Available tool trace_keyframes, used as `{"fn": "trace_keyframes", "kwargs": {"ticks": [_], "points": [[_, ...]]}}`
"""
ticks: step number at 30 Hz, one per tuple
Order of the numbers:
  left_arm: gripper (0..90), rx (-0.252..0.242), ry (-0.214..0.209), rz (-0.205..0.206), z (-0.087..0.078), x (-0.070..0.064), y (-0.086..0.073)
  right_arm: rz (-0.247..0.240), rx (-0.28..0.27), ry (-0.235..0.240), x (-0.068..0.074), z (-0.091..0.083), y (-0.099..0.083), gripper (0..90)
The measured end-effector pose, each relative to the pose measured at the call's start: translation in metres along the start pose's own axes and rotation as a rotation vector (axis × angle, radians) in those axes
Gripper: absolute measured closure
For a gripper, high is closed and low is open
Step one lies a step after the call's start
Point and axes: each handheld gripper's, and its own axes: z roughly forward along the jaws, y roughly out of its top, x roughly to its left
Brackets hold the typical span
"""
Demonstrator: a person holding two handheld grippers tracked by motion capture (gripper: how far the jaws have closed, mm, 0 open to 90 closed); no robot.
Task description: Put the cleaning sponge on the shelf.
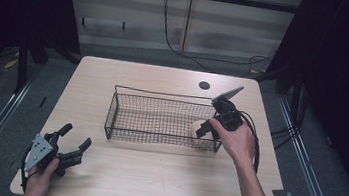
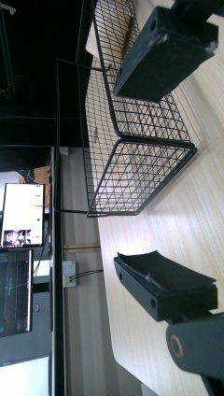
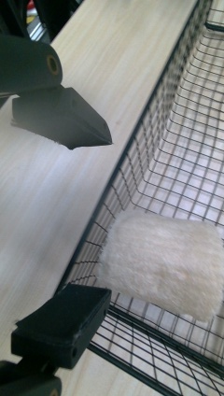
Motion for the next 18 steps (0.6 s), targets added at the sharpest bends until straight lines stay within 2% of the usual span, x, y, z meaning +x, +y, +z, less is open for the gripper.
{"fn": "trace_keyframes", "kwargs": {"ticks": [11,18], "points": [[15.7,0.000,0.000,0.000,0.000,0.000,0.000,-0.059,-0.037,0.019,0.008,-0.006,-0.025,23.1],[15.7,0.000,0.000,0.000,0.000,0.000,0.000,-0.089,-0.061,0.010,0.012,-0.006,-0.038,24.9]]}}
